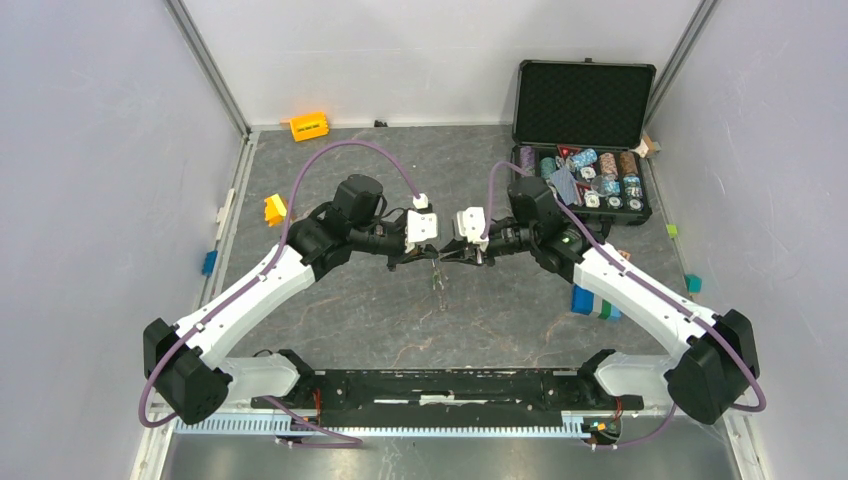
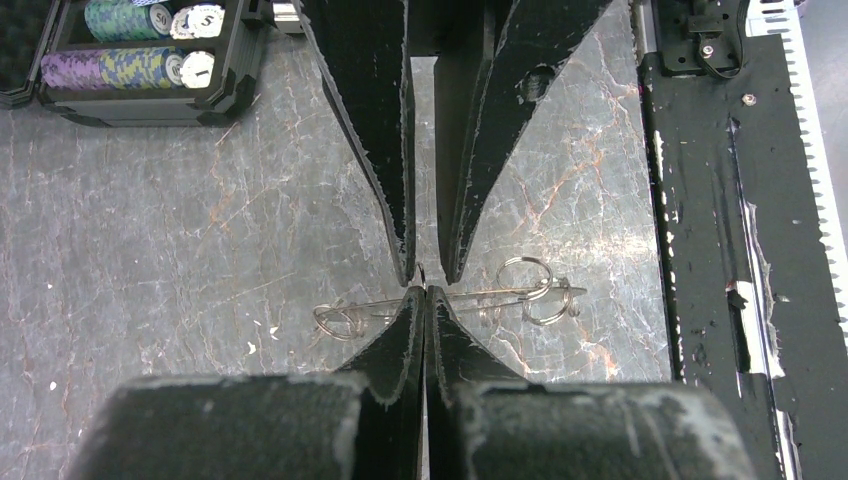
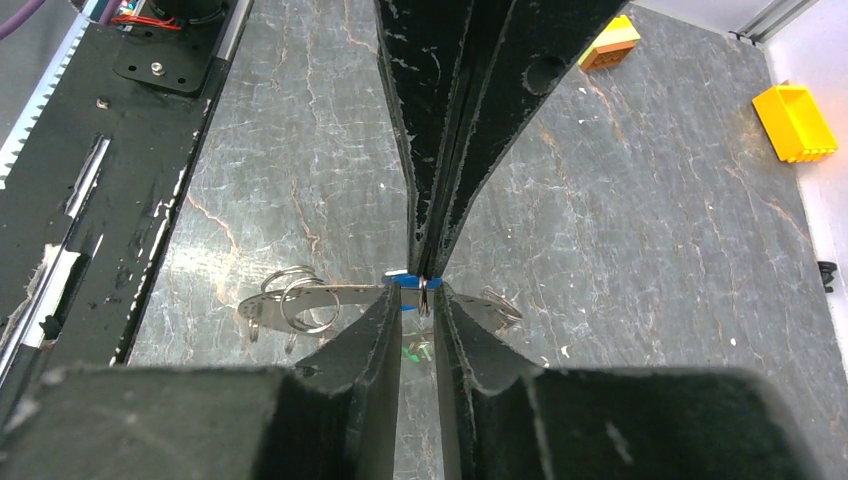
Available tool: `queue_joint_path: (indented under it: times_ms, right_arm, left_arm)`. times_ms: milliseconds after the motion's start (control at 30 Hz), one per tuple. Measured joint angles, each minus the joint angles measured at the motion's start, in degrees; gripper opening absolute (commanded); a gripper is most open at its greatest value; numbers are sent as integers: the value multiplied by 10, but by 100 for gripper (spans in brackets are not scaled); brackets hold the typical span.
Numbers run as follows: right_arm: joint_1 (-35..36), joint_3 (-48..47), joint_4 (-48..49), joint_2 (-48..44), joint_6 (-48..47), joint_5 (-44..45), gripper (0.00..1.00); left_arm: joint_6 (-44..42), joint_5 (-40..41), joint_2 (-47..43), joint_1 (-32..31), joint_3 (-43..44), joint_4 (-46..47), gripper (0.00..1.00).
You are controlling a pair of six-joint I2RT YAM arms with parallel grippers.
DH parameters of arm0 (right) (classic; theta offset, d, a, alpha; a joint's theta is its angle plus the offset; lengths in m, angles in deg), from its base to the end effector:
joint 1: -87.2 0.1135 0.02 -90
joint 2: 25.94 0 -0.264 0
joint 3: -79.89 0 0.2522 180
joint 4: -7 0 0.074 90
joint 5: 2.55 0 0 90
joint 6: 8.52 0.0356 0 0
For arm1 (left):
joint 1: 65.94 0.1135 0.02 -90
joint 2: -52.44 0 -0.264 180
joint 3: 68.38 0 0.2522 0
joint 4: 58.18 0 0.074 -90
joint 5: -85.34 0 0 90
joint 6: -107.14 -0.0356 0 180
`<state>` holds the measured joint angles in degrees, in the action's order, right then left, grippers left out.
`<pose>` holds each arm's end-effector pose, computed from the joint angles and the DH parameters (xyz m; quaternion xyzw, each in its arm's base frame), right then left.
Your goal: Put the keys on the keyring
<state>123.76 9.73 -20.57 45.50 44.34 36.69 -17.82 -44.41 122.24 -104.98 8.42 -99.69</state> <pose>0.2026 0.1846 0.3116 -0.6410 0.4917 0.3667 0.4614 0.1897 -0.1831 0.3346 0.6273 0.5695 -0.3163 0.4268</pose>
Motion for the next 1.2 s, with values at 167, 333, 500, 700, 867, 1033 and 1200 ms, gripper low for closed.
queue_joint_path:
  times_ms: [167, 333, 500, 700, 867, 1033, 1200]
  right_arm:
    - [2, 1, 0, 5, 1, 0, 20]
    - [5, 1, 0, 8, 2, 0, 16]
    - [5, 1, 3, 8, 5, 0, 4]
    - [5, 9, 23, 8, 22, 3, 0]
    - [5, 25, 45, 8, 46, 3, 0]
    - [-2, 29, 55, 7, 76, -5, 0]
    - [-11, 29, 60, 7, 96, -32, 0]
  left_arm:
    - [0, 0, -1, 0, 0, 0, 2]
    - [0, 0, -1, 0, 0, 0, 2]
    - [0, -4, -1, 0, 0, 0, 2]
    - [0, -7, -1, 0, 0, 0, 8]
    - [6, -6, -2, 4, 0, 5, 46]
    - [10, -9, -13, 30, -1, 8, 63]
    - [3, -17, -45, 53, -21, 17, 60]
